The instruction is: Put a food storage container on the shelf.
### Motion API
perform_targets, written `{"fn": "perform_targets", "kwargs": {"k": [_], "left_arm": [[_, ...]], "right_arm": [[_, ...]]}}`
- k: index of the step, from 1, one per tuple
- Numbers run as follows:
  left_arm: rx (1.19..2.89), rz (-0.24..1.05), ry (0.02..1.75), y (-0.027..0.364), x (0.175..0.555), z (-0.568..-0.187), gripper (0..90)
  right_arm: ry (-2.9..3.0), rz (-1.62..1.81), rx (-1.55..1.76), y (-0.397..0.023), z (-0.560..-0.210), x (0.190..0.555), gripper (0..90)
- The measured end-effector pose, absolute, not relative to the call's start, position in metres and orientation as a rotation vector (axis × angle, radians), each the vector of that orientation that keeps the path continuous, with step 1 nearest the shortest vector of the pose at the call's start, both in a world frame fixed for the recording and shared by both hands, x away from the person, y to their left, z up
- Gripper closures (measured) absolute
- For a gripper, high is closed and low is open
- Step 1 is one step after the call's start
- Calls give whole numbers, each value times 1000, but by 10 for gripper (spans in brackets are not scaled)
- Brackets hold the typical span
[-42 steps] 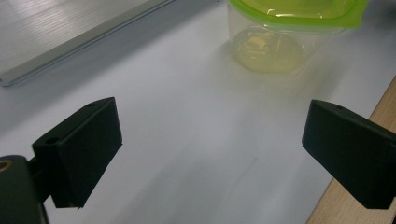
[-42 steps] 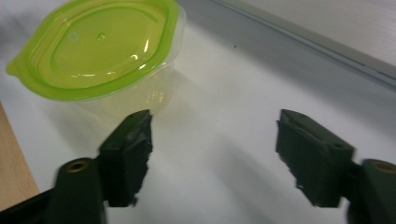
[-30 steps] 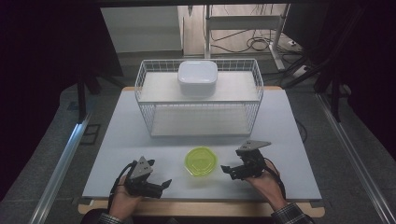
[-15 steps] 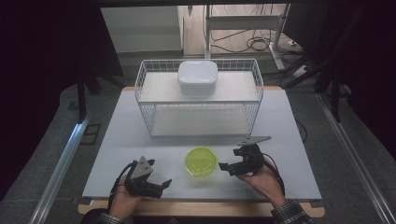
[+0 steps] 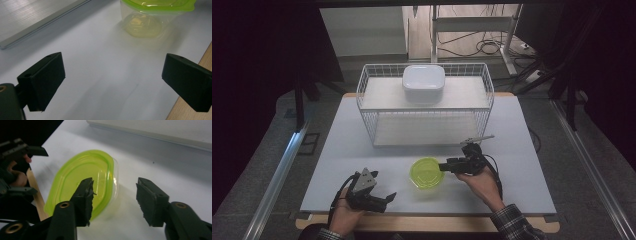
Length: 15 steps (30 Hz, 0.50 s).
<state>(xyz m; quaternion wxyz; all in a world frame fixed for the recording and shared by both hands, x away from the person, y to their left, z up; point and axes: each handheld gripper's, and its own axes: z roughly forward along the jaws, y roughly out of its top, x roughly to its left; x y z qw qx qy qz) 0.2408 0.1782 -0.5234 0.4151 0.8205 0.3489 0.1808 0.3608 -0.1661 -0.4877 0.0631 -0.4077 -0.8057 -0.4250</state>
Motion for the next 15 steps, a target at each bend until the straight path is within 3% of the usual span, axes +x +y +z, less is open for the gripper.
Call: {"fn": "perform_targets", "kwargs": {"k": [11, 15], "left_arm": [[2072, 454, 866, 177, 240, -523, 47], [2073, 454, 864, 177, 240, -523, 47]], "right_arm": [[-2276, -1247, -1273, -155, -497, 376, 655], [-2188, -1234, -1272, -156, -500, 381, 754]]}}
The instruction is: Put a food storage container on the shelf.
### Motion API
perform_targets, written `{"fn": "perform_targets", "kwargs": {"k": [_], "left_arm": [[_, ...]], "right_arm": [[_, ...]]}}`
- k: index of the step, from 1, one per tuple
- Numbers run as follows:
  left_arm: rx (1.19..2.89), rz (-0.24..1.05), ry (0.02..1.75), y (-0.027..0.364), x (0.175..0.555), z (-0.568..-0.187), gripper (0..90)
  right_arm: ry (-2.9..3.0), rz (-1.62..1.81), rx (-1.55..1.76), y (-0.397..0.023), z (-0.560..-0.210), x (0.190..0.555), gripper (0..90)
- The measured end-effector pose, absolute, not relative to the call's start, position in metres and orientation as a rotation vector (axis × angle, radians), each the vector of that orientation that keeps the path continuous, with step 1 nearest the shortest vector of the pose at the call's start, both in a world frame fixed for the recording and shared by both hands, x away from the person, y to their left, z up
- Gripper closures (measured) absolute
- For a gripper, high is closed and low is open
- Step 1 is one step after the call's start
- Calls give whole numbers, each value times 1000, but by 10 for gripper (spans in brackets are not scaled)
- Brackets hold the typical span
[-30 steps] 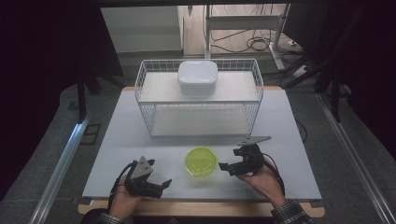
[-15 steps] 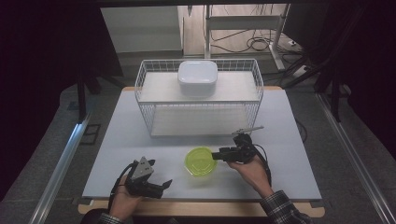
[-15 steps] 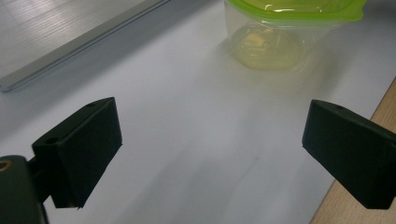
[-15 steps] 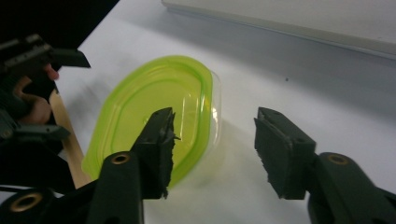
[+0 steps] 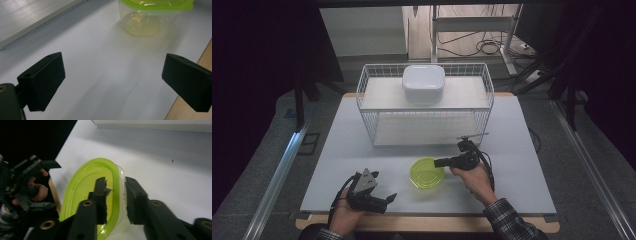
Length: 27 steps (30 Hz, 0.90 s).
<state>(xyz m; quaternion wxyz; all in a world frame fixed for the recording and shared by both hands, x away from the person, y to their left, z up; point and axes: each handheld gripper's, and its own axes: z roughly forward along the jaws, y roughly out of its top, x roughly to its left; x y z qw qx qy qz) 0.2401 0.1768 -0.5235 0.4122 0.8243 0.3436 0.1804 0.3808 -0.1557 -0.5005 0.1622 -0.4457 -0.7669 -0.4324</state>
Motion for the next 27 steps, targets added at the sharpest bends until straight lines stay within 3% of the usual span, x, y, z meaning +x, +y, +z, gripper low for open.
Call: {"fn": "perform_targets", "kwargs": {"k": [5, 27], "left_arm": [[2077, 456, 862, 177, 240, -523, 47], [2071, 463, 862, 177, 240, -522, 47]], "right_arm": [[-2166, -1212, -1270, -157, -499, 381, 806], [-2127, -1327, -1248, -165, -471, 374, 812]]}}
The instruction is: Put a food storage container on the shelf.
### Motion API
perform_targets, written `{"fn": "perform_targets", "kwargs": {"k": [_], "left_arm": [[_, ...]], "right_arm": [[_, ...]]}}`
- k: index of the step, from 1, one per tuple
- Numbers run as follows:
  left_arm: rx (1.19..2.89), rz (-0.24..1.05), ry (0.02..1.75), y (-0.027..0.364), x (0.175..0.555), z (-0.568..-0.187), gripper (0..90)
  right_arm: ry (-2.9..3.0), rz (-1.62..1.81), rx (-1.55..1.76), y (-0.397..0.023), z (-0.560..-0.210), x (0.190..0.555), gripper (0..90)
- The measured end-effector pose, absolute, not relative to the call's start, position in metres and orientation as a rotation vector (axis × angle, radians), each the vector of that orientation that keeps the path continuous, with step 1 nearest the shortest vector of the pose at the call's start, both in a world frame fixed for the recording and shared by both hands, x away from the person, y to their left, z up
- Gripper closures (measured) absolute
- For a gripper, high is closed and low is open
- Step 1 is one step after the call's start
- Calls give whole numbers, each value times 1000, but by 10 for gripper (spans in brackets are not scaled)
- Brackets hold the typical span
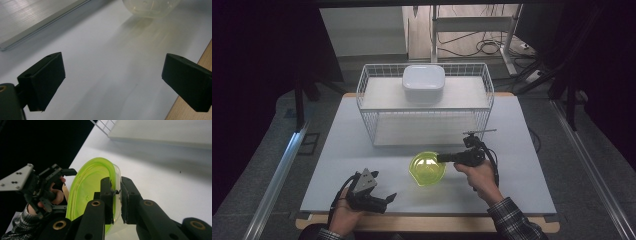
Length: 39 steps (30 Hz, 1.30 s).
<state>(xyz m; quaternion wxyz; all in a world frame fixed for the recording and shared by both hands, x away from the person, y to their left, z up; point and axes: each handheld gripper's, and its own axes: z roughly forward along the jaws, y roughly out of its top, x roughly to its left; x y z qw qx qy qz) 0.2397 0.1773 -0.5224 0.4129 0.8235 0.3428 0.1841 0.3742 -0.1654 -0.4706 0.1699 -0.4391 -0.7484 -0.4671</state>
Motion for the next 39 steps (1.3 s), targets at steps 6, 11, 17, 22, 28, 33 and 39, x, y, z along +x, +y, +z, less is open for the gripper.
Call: {"fn": "perform_targets", "kwargs": {"k": [6, 11, 17, 22, 28, 33, 39], "left_arm": [[2070, 463, 860, 177, 240, -522, 47], [2069, 462, 859, 177, 240, -522, 47], [2070, 462, 858, 177, 240, -522, 47], [2068, 459, 859, 177, 240, -522, 47], [2072, 463, 854, 178, 240, -522, 47], [2068, 463, 858, 178, 240, -522, 47], [2062, 463, 860, 178, 240, -522, 46]], "right_arm": [[-2122, -1381, -1229, -168, -453, 372, 812], [-2115, -1421, -1218, -169, -438, 373, 812], [-2104, -1457, -1209, -169, -419, 376, 812], [-2101, -1500, -1208, -170, -401, 381, 812], [-2086, -1549, -1206, -171, -381, 388, 812], [-2072, -1577, -1209, -171, -366, 393, 812], [-2068, -1620, -1207, -171, -346, 399, 812]]}}
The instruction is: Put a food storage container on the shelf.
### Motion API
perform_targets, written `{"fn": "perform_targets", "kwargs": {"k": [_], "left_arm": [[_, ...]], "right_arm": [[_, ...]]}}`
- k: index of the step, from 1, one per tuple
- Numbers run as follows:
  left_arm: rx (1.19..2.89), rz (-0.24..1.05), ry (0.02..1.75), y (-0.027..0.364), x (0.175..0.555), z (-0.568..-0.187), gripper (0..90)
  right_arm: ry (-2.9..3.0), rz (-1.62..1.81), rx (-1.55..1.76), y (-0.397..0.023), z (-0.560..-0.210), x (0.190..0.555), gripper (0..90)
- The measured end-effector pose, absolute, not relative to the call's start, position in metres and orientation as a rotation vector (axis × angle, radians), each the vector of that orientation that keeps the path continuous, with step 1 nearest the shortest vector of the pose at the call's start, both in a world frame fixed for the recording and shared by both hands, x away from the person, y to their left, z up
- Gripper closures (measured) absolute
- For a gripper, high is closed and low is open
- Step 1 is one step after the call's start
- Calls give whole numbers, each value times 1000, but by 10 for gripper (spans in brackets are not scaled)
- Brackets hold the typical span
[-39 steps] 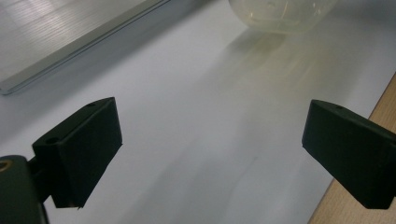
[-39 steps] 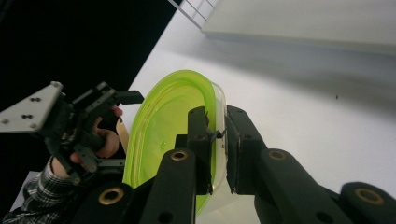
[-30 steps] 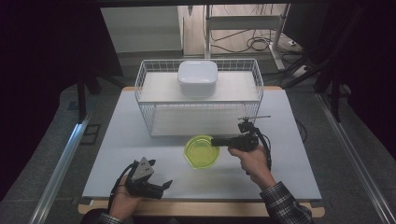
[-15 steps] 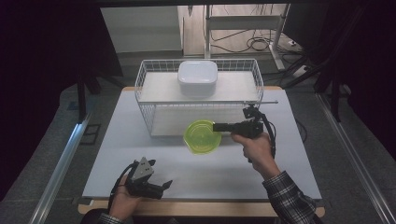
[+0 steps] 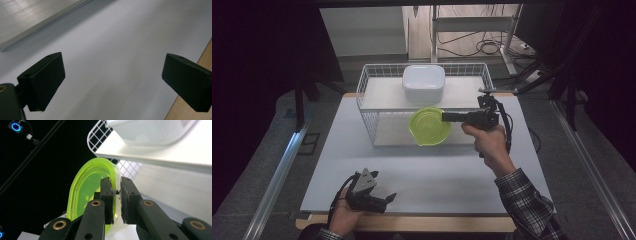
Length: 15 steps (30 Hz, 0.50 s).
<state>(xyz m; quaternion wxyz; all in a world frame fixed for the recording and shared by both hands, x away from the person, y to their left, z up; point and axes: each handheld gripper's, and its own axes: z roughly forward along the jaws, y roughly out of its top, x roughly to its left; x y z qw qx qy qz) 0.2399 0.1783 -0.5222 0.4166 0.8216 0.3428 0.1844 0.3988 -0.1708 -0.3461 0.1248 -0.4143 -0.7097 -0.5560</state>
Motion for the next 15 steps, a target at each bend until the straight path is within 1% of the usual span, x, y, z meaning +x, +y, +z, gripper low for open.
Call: {"fn": "perform_targets", "kwargs": {"k": [15], "left_arm": [[2064, 455, 859, 178, 240, -523, 46]], "right_arm": [[-2048, -1697, -1216, -166, -306, 414, 812]]}}
